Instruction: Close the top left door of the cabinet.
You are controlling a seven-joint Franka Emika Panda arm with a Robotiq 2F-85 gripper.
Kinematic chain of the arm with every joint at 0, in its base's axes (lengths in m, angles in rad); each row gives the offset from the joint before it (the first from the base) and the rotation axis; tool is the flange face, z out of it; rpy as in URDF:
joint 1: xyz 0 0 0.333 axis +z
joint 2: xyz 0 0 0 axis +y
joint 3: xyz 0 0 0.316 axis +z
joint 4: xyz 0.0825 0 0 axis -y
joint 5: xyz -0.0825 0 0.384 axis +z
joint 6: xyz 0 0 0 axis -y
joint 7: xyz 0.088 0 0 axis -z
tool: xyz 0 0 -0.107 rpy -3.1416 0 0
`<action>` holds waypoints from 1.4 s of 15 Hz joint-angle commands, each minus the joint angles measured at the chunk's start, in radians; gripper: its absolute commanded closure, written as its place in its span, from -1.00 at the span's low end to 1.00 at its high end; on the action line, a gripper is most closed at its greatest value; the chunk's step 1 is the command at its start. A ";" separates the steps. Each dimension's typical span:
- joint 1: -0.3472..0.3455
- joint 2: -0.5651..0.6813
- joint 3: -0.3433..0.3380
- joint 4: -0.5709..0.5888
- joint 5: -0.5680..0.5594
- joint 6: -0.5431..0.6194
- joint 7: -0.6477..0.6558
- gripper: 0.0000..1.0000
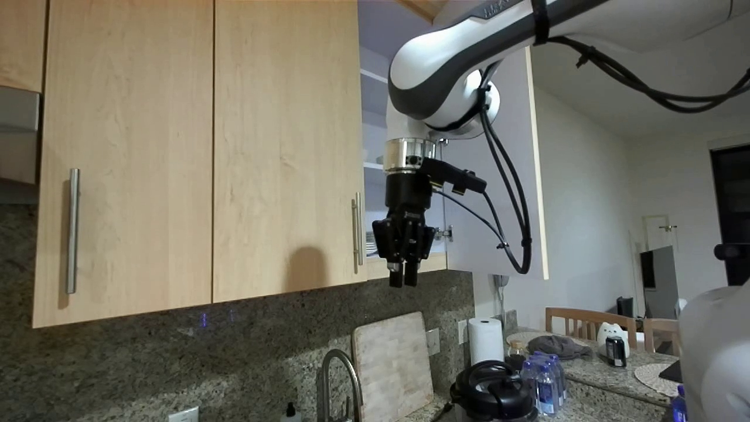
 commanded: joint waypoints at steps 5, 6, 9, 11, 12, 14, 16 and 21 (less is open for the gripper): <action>-0.101 -0.118 -0.012 -0.048 -0.018 -0.140 0.043 -0.91; -0.113 -0.127 -0.014 -0.045 -0.024 -0.164 0.041 -0.97; -0.142 -0.141 -0.017 -0.033 -0.048 -0.233 0.039 -1.00; -0.156 -0.142 -0.017 -0.025 -0.069 -0.271 0.038 -1.00; -0.158 -0.138 -0.019 -0.021 -0.081 -0.287 0.034 -1.00; -0.160 -0.131 -0.018 -0.015 -0.107 -0.310 0.027 -1.00; -0.149 -0.131 -0.016 -0.015 -0.136 -0.313 0.007 -1.00; -0.144 -0.135 -0.024 -0.025 -0.124 -0.289 0.021 -1.00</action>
